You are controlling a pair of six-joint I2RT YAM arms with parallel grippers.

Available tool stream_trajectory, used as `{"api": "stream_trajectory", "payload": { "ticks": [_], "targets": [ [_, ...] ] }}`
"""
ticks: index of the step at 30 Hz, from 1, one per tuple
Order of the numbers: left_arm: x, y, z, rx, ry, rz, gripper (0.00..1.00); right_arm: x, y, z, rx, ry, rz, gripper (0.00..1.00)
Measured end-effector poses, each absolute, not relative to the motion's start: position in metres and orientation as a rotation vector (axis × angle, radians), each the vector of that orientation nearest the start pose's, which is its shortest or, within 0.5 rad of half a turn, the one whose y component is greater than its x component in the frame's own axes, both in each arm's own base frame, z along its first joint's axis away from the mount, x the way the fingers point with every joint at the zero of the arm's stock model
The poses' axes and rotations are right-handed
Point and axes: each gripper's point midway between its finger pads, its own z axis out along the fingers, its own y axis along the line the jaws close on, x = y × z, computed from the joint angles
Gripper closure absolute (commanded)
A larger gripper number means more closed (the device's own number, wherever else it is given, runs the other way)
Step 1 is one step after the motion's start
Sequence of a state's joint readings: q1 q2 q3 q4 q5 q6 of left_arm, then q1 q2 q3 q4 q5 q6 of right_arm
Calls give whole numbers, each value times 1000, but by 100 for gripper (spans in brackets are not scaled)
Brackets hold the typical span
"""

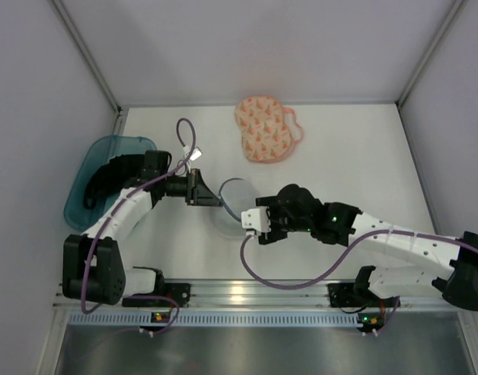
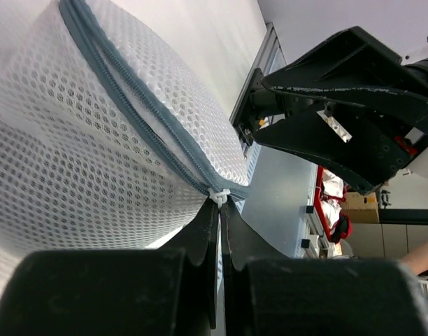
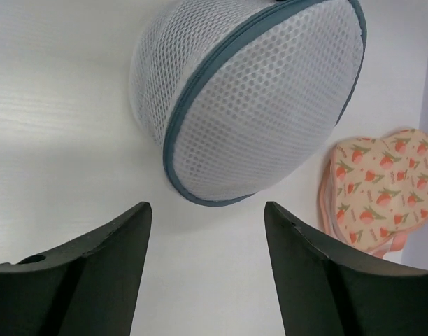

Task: Place the bra in the laundry bag and zip it closed
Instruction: Zip the zipper on the laundry bag.

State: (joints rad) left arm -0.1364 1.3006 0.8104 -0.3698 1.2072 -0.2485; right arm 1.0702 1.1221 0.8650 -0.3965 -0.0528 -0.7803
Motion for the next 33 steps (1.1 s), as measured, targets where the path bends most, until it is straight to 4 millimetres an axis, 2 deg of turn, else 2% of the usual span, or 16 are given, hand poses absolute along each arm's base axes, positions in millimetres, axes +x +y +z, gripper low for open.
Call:
{"api": "stream_trajectory", "payload": {
  "ticks": [3,9,12,18,21,22,24,29,33],
  "targets": [
    [219,-201,186,452,2200,-1631,100,184,299,179,-1787,1360,242,34],
    [209,-207,200,514,2161,-1608,100,197,351,234,-1639,1414,393,36],
    [205,-208,205,533,2142,-1600,100,195,369,246,-1598,1431,464,37],
    [204,-209,207,533,2141,-1604,100,190,384,220,-1654,1472,482,46],
    [202,-209,209,537,2137,-1605,100,193,384,208,-1683,1477,456,67],
    [202,-209,209,538,2136,-1605,100,194,384,205,-1695,1473,444,85],
    [201,-209,209,537,2137,-1605,100,198,385,205,-1697,1460,424,100],
    [199,-209,207,517,2156,-1606,100,203,382,200,-1690,1446,384,100],
    [202,-208,207,494,2166,-1601,100,197,360,194,-1690,1432,356,100]
  ]
}}
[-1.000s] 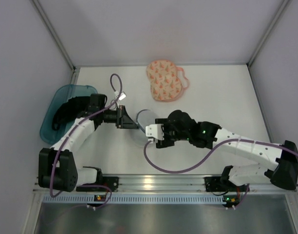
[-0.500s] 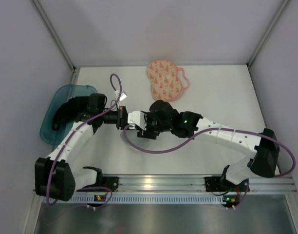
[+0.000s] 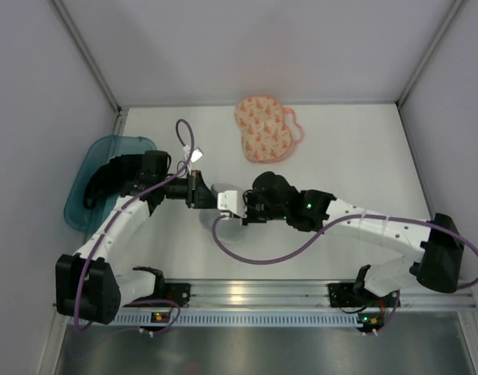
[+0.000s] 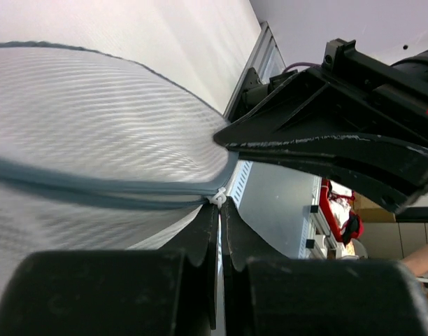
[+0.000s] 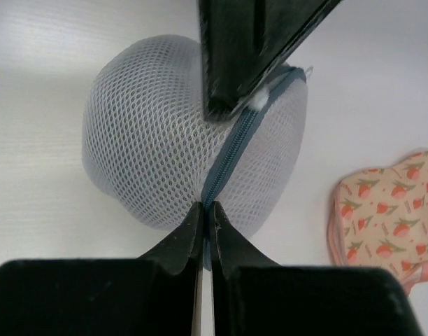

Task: Place the bra in the laundry bag and zip it closed
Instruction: Zip the zipper on the laundry bag.

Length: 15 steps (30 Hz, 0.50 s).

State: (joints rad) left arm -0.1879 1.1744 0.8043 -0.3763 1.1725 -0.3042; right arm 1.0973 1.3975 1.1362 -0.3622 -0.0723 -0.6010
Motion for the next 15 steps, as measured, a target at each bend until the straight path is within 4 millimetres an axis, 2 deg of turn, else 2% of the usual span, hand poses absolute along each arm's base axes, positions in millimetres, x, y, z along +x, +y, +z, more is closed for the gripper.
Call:
{"api": "stream_trajectory", "payload": {
  "ticks": [5,8,9,10,12,13,15],
  "targets": [
    [214,-203,209,458,2166,-1585,100,186,320,183,-1703,1405,297,100],
    [217,-203,208,453,2172,-1588,100,184,304,176,-1700,1363,258,98],
    [218,-204,208,451,2175,-1589,100,184,301,174,-1697,1351,247,92],
    [218,-204,207,448,2180,-1592,100,183,298,173,-1695,1345,241,74],
    [219,-204,205,446,2183,-1591,100,184,296,170,-1701,1347,224,58],
    [220,-203,205,449,2181,-1587,100,185,294,168,-1706,1355,216,46],
    [222,-203,207,459,2170,-1575,100,186,289,163,-1717,1384,199,39]
  ]
}}
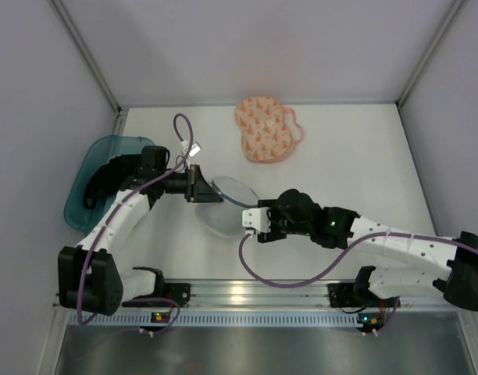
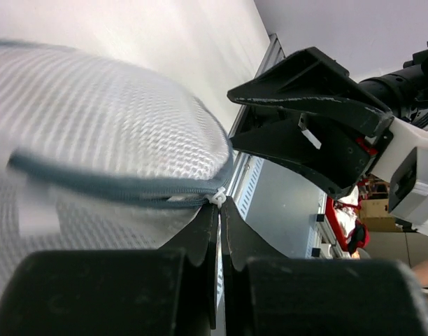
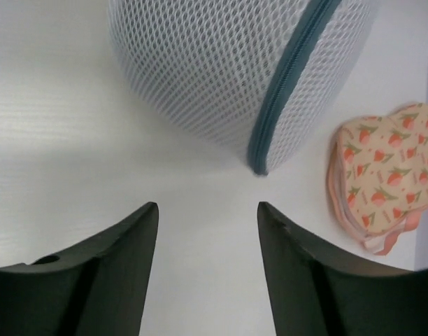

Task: Place the bra in the laundry bag and zip it closed
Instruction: Zip the zipper on the laundry bag.

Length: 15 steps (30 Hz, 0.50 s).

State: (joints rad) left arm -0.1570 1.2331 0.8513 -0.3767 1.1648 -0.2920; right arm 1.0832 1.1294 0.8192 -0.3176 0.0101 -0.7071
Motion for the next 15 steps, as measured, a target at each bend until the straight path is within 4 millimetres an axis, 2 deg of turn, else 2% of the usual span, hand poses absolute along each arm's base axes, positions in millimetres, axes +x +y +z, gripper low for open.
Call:
{"api": "stream_trajectory", "payload": {
  "ticks": [2,4,6,9,12,15],
  "targets": [
    [221,-205,208,477,2164,-1562,100,186,286,158,-1730,1423,193,37],
    [218,-209,207,501,2168,-1546,100,189,290,161,-1728,1451,200,37],
    [210,-219,206,552,2171,-1535,100,193,302,174,-1700,1472,226,37],
    [194,-235,205,642,2177,-1537,100,198,323,204,-1634,1465,288,36],
    [186,-242,203,683,2183,-1539,100,199,336,227,-1593,1438,335,35],
    [187,-243,202,683,2187,-1529,100,197,342,230,-1604,1422,366,37]
  ]
}}
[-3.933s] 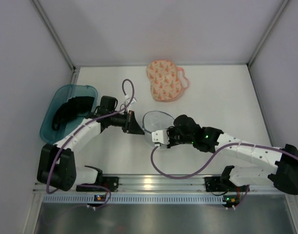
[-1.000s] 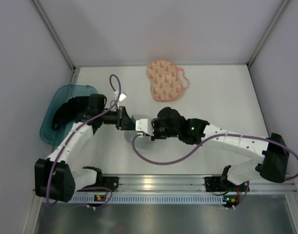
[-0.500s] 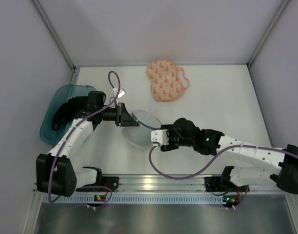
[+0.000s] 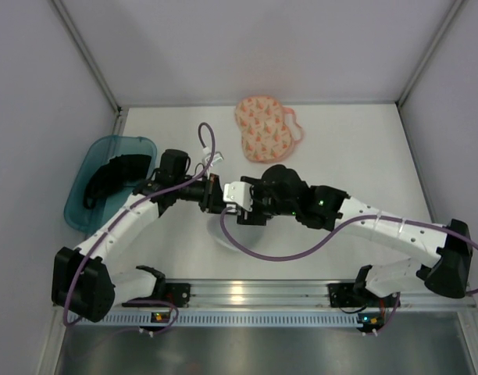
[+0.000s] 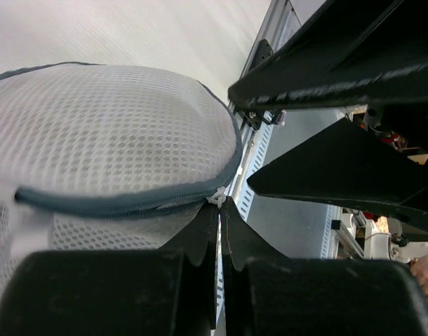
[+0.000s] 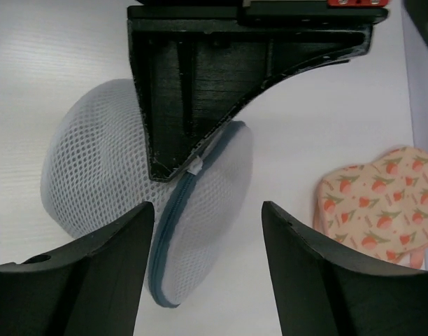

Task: Place the bra in the laundry bag and zip it closed
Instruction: Zip the zipper on the laundry bag.

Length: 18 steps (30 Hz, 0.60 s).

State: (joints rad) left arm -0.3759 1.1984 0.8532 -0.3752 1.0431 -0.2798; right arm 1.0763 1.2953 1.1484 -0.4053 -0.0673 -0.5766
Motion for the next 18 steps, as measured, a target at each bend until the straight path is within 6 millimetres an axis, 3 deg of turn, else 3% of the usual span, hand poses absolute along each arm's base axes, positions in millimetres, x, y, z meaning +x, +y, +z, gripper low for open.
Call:
{"api": "stream_trajectory", "payload": {
  "ticks": [8,11,12,13,18],
  "targets": [
    [190,-243,204,673,2185,-1511,100,184,343,207,-1711,1443,417,41],
    [190,-244,205,673,2187,-1514,100,184,344,205,-1716,1440,421,72],
    [189,-244,205,673,2189,-1517,100,184,345,203,-1720,1444,417,89],
    [189,-244,205,671,2191,-1518,100,186,345,200,-1729,1445,407,96],
    [192,-242,206,623,2209,-1526,100,196,346,197,-1718,1451,374,100]
  ]
}}
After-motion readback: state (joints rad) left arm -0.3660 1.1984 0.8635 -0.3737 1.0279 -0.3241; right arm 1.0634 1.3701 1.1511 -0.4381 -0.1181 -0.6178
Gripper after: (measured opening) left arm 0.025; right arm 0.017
